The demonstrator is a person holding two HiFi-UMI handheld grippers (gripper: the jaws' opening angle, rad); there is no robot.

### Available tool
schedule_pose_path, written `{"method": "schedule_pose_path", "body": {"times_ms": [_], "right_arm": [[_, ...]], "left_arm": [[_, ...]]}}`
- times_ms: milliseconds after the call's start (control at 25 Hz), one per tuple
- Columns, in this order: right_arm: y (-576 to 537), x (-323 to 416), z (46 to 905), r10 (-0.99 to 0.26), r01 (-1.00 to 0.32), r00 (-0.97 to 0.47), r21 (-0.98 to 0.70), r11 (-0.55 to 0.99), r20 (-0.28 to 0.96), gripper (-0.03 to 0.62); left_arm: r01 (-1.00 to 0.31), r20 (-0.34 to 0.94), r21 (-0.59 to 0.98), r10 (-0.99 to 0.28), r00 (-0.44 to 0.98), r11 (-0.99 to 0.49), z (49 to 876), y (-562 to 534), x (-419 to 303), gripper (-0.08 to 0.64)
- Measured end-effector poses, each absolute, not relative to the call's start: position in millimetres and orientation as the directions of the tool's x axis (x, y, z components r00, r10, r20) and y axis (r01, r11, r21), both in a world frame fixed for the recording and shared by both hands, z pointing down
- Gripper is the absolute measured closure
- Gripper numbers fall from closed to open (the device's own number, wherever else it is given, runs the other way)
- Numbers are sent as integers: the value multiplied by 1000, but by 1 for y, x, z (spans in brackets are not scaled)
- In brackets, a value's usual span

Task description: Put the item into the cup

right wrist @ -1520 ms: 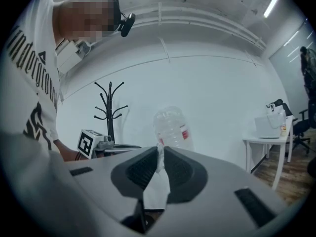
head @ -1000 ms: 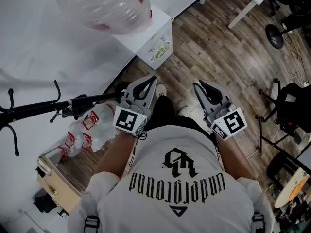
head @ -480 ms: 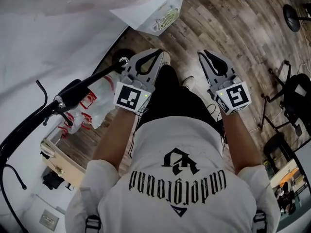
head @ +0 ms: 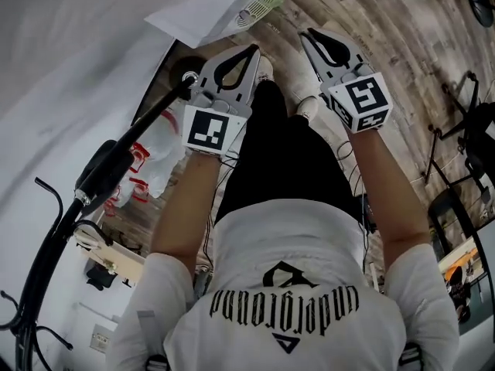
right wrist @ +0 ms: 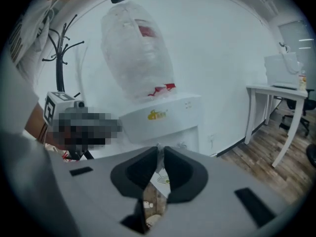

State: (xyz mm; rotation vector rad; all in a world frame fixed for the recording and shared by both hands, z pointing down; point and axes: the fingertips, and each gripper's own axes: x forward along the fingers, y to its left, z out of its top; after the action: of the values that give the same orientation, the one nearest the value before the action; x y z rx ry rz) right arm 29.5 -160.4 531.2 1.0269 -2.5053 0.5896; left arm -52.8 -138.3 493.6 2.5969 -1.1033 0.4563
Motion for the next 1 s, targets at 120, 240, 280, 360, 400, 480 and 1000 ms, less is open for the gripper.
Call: {"method": "schedule_pose_path", "body": {"times_ms": [120, 240, 280, 360, 400, 480, 1000], "right_arm": [[-180, 17, 569, -560, -729, -659, -243, 640, 502, 538], [-198, 6, 607, -550, -736, -646, -241, 633, 529, 538], [-203, 2, 621, -543, -735, -644, -240, 634, 539, 538], [-214, -5, 649, -528, -733, -640, -239, 636, 559, 538], [-219, -7, 661, -523, -735, -635, -236, 635, 569, 538], [-227, -9, 684, -514, -743, -619, -230, 628, 594, 535], [-256, -30, 757, -433, -742, -567, -205, 638, 701, 520]], "left_arm": [[-735, 406, 133, -640, 653, -665, 519, -151, -54, 551], [-732, 398, 148, -637, 660, -666, 539, -162, -52, 551], [-733, 399, 152, -637, 660, -663, 544, -163, -52, 551], [-732, 413, 151, -631, 657, -664, 557, -165, -52, 551], [-730, 422, 149, -625, 657, -667, 563, -166, -51, 551], [-727, 436, 141, -618, 655, -672, 575, -168, -50, 551], [-735, 439, 154, -621, 650, -661, 599, -189, -46, 551]]}}
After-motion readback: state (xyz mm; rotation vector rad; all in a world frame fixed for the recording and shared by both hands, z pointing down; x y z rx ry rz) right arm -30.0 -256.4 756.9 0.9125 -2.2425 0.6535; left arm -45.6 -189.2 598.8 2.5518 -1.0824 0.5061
